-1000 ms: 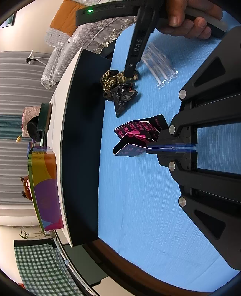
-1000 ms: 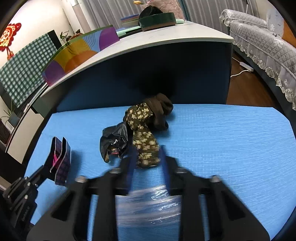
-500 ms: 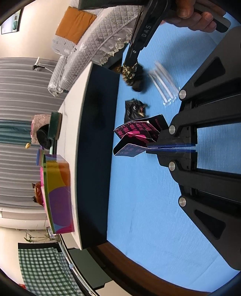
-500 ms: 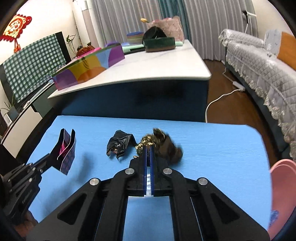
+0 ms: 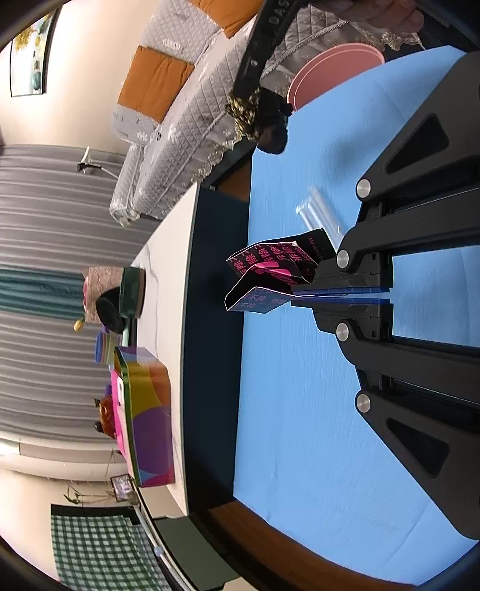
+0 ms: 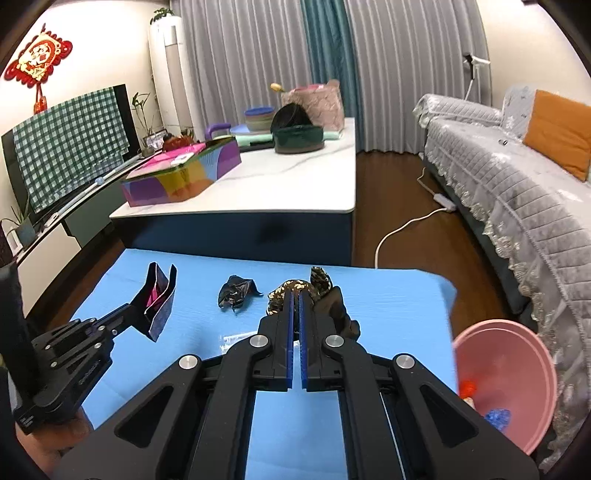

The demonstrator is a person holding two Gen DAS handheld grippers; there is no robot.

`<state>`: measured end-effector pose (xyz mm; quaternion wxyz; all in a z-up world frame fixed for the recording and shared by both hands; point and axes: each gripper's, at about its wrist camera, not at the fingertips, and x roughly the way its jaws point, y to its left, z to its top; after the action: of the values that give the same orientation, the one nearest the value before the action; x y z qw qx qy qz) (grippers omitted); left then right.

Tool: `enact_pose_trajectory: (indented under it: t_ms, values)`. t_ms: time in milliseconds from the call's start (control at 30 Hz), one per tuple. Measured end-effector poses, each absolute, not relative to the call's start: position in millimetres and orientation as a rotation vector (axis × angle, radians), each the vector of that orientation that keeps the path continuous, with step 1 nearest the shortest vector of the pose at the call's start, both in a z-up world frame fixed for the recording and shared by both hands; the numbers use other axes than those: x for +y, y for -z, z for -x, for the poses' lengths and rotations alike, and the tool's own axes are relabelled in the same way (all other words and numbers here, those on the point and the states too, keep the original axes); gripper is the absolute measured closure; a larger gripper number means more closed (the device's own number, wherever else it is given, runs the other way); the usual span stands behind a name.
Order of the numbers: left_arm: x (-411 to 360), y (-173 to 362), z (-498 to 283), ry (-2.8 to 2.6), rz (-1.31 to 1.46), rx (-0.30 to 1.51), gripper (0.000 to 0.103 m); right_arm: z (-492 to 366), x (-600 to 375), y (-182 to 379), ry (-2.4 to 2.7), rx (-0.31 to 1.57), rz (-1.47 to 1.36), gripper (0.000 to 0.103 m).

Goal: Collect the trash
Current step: 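Grasp the pink-printed packet with the left tool while the right tool grasps the black-and-gold cloth, then carry both items toward the pink basin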

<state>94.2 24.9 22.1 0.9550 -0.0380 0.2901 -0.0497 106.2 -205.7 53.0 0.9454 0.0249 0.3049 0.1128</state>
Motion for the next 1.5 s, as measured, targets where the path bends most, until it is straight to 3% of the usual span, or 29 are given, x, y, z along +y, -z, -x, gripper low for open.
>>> enact_pose_trajectory:
  t_ms: [433,1500]
  values:
    - [7.4,-37.0,-69.3,0.161,0.059,0.553,0.102,-53.2,-239.9,-81.1,-0.170,0.567,-0.042,0.100]
    - [-53.3,-27.4,-64.8,0.276,-0.005,0.562,0.102,-28.9,-310.3,-57.7,-0.033,0.550,-0.129,0.100]
